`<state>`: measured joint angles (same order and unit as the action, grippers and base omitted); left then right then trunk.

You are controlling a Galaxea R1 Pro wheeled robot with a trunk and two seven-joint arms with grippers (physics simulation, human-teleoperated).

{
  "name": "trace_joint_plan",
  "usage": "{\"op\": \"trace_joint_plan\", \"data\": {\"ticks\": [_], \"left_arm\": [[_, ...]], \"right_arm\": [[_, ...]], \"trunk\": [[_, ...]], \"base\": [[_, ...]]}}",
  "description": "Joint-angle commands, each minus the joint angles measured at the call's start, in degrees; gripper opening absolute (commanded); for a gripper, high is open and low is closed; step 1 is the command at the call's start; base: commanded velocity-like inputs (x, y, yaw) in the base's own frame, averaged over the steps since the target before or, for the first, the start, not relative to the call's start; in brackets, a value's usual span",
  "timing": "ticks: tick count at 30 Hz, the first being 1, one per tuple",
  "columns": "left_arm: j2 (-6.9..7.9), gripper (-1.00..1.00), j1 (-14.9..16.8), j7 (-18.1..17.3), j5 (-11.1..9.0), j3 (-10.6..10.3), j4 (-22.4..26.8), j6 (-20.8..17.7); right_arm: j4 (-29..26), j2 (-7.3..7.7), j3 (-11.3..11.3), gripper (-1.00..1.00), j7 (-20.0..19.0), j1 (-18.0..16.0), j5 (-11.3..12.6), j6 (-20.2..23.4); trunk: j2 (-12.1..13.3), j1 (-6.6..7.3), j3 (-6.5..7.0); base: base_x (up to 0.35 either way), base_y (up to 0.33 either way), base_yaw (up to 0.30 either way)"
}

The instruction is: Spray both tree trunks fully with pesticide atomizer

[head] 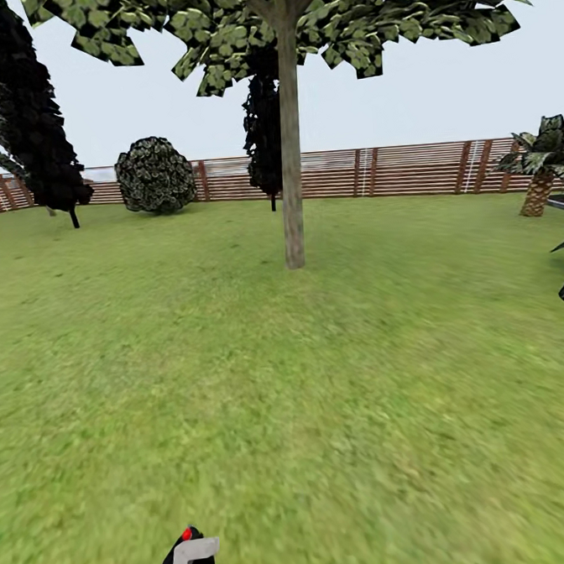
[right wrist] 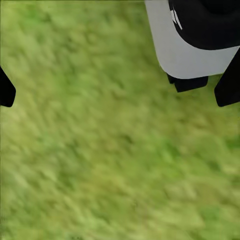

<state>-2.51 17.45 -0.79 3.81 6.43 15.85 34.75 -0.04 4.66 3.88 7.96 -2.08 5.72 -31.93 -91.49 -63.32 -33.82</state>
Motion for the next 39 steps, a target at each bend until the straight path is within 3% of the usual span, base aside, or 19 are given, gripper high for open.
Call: {"op": "trace_joint_plan", "data": {"ticks": [1,39], "left_arm": [[-0.04,-1.0,0.04,-0.08,0.41,0.42,-0.03,0.19],[-0.04,-1.0,0.04,-0.09,0.41,0.36,-0.03,0.14]], "right_arm": [[0.04,0.0,0.34,1.0,-0.23,-0.03,0.17,-0.24],[-1.33,0.25,0.36,1.0,-0.15,-0.06,0.35,-0.49]], "trunk": [[-0.02,-0.03,-0.06],[-0.02,-0.03,-0.06]], "base": [[0.35,0.0,0.0],[0.35,0.0,0.0]]}}
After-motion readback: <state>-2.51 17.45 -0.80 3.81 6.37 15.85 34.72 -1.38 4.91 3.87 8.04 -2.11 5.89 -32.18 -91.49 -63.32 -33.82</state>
